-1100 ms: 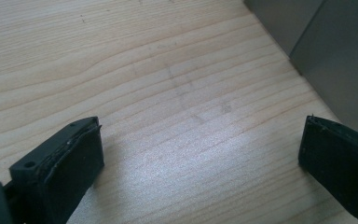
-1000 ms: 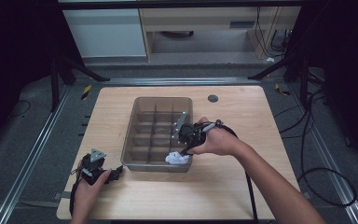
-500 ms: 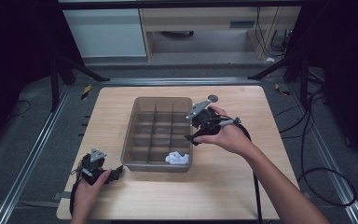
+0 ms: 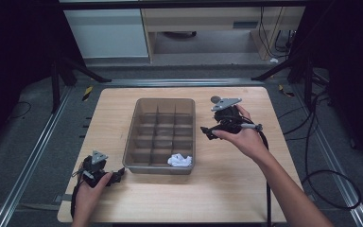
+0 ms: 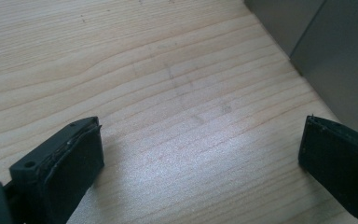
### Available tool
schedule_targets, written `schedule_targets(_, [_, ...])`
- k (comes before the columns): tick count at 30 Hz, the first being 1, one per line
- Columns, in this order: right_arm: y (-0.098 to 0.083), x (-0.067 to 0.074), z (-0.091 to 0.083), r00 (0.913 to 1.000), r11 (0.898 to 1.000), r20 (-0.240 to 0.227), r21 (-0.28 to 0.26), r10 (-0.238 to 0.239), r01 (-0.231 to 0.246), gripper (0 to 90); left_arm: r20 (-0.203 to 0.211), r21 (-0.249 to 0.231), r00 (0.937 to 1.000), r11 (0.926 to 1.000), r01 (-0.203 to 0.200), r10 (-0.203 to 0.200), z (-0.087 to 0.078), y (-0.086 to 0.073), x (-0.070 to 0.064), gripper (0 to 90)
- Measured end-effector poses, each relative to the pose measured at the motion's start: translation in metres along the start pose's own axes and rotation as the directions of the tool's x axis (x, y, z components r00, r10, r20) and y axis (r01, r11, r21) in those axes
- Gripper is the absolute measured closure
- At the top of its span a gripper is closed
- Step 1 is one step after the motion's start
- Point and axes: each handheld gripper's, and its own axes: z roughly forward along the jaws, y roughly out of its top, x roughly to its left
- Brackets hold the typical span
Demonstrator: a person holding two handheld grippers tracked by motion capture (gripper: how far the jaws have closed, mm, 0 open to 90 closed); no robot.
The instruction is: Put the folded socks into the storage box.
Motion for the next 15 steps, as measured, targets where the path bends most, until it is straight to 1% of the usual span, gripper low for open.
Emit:
schedule_targets(4, [-0.01, -0.006, -0.003, 0.9985, 1.0, 0.051, 0.007, 0.021, -0.021, 6.4, -0.001, -0.002, 1.0, 1.0, 0.002, -0.002, 0.0, 0.0, 0.0, 0.0])
schedule_targets(7, [-0.019, -0.011, -0.005, 0.9963, 0.998, 0.057, 0.01, 0.065, -0.066, 6.4, 0.0, -0.002, 1.0, 1.0, 0.002, -0.002, 0.0, 0.0, 0.0, 0.0])
schedule_targets(10, [-0.026, -0.014, -0.007, 0.994, 0.997, 0.08, 0.016, 0.075, -0.077, 6.3, -0.001, -0.002, 1.0, 1.0, 0.003, -0.003, 0.0, 0.0, 0.0, 0.0])
schedule_targets(12, [-0.031, -0.017, -0.009, 0.9919, 0.995, 0.084, 0.008, 0.095, -0.096, 6.2, -0.001, -0.002, 1.0, 1.0, 0.003, -0.003, 0.0, 0.0, 0.0, 0.0])
schedule_targets(15, [-0.037, -0.019, -0.011, 0.9899, 0.995, 0.098, 0.008, 0.102, -0.104, 5.9, -0.002, -0.003, 1.0, 1.0, 0.004, -0.004, 0.0, 0.0, 0.0, 0.0])
